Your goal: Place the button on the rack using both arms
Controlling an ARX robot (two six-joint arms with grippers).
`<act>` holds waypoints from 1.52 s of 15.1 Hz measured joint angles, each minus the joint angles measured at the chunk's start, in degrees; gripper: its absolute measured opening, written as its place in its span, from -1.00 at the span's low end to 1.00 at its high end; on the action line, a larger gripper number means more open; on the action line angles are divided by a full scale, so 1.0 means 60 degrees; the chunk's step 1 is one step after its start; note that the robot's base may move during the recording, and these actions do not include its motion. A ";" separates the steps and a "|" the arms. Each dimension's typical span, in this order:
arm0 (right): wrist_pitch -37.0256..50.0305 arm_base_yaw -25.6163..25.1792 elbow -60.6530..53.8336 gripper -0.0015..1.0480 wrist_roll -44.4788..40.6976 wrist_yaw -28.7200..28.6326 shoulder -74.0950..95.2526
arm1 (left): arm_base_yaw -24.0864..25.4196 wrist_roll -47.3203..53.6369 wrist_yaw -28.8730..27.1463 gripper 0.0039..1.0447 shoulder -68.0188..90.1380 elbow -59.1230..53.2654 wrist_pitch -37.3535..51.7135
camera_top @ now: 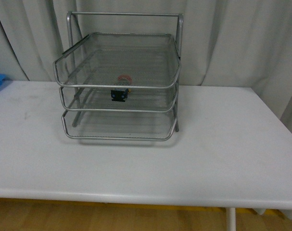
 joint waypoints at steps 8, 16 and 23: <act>-0.1694 -0.0004 0.0004 -0.97 -0.0004 -0.0025 -0.1625 | 0.0000 0.0000 0.0004 0.88 0.0000 0.0000 0.0000; -0.1690 -0.0004 0.0004 0.84 -0.0015 -0.0029 -0.1625 | 0.0000 0.0000 0.0004 0.88 0.0000 0.0000 0.0000; -0.1690 -0.0004 0.0004 0.87 -0.0018 -0.0025 -0.1625 | 0.0000 0.0000 0.0000 0.88 0.0000 0.0000 0.0000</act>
